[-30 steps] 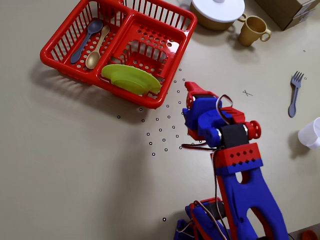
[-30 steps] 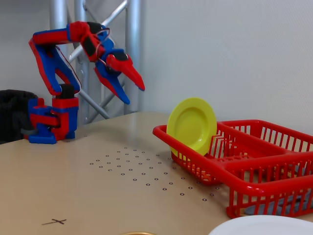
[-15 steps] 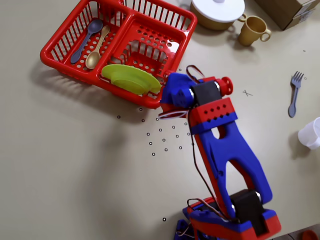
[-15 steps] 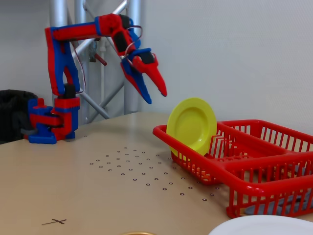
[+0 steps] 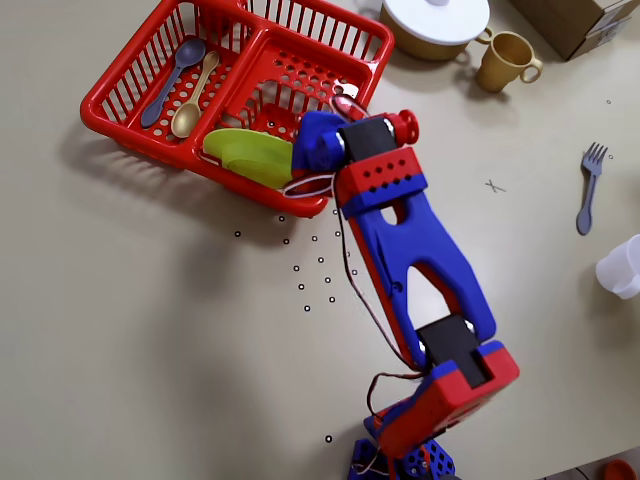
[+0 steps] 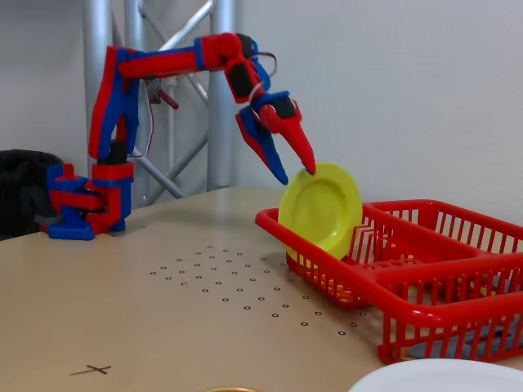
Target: Grasp the plate, place it on the cross drawn on the table.
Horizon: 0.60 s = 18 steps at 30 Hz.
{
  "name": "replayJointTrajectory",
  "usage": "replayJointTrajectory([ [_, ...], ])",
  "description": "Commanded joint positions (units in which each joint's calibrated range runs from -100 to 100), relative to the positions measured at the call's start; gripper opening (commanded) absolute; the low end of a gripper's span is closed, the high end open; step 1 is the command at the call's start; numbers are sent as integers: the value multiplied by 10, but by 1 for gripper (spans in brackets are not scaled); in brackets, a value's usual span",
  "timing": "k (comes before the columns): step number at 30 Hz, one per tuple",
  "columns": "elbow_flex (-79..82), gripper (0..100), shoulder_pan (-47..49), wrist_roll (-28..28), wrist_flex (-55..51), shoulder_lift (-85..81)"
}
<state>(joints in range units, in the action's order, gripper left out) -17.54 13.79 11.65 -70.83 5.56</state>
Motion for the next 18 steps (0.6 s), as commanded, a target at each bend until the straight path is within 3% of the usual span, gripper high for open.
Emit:
replayJointTrajectory([
  [1, -54, 23, 11, -6, 7, -7],
  [18, -109, 23, 52, -4, 11, 71],
])
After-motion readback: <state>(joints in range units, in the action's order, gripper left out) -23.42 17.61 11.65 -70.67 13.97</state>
